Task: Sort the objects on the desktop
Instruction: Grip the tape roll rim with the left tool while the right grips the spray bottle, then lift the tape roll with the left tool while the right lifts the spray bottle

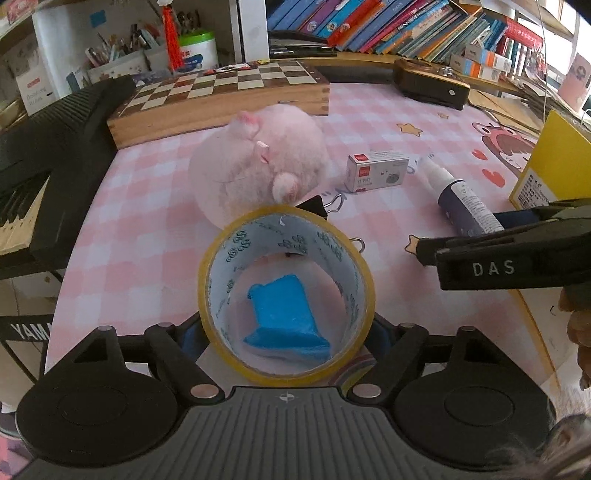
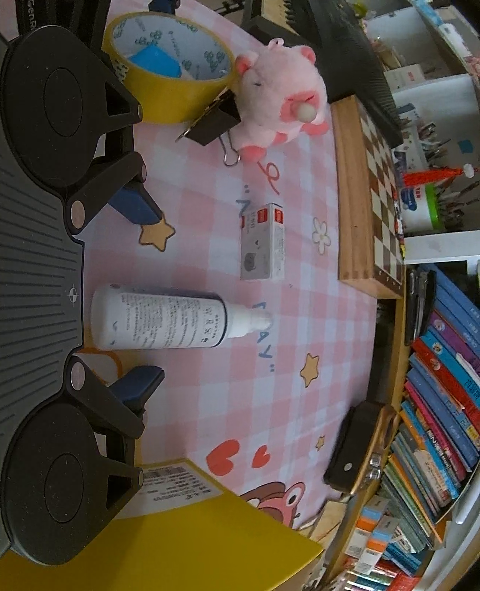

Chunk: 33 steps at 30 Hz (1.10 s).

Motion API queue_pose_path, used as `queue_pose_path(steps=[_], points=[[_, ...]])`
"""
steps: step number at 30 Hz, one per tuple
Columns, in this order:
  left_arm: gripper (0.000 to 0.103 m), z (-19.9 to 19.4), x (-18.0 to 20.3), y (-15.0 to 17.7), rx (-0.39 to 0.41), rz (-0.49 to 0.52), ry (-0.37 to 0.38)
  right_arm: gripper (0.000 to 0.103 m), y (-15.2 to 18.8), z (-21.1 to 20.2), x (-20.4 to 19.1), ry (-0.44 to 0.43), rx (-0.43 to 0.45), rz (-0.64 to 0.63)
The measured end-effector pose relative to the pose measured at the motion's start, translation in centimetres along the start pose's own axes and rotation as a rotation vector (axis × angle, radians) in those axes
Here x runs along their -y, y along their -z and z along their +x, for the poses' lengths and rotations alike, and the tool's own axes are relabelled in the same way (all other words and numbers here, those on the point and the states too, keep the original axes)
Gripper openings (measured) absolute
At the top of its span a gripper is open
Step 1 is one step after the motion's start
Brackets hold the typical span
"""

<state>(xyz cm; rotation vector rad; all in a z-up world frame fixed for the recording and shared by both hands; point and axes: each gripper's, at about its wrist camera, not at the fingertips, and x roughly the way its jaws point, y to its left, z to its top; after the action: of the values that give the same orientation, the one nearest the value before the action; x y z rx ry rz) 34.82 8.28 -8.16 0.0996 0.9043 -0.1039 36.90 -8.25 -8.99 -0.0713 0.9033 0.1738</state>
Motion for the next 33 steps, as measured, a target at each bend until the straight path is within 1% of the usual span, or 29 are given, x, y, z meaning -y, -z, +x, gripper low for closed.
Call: queue_pose_path(steps=[2,3,5,6,7,10,12,21,33], points=[[0.08,0.0,-0.1,0.0,0.001,-0.006,0.006,0.07,-0.1,-0.1,-0.3,-0.008,0.01,-0.016],[0.08,0.0,-0.2,0.1,0.002,-0.009,0.01,0.068,-0.1,-0.2,-0.5,-0.01,0.013,-0.024],[0.079,-0.1,-0.3,0.1,-0.003,-0.014,0.015,0.047,-0.2,-0.4,-0.8,-0.012,0.017,-0.048],[0.079,-0.3,-0.3,0.2,-0.002,-0.018,0.021,0.04,-0.2,-0.6,-0.9,-0.012,0.016,-0.061],[0.079,-0.5,-0.4,0.2,0.003,-0.02,0.028,0.036,-0.3,-0.7,-0.9,-0.019,0.011,-0.07],[0.079,-1.4,-0.6,0.3,0.019,-0.023,0.037,0.033,-0.1,-1.1,-0.8,-0.038,-0.001,-0.067],[0.079,-2.0,-0.8,0.3,0.034,-0.032,0.042,0.033,0.0,-1.6,-0.8,-0.049,0.0,-0.059],[0.079,-5.3,-1.2,0.5,0.111,-0.023,0.062,0.033,0.6,-4.9,-1.1,-0.069,0.039,-0.039],[0.079,-9.2,-2.2,1.7,0.213,-0.034,0.07,0.033,1.6,-9.7,-1.8,-0.073,0.13,-0.002]])
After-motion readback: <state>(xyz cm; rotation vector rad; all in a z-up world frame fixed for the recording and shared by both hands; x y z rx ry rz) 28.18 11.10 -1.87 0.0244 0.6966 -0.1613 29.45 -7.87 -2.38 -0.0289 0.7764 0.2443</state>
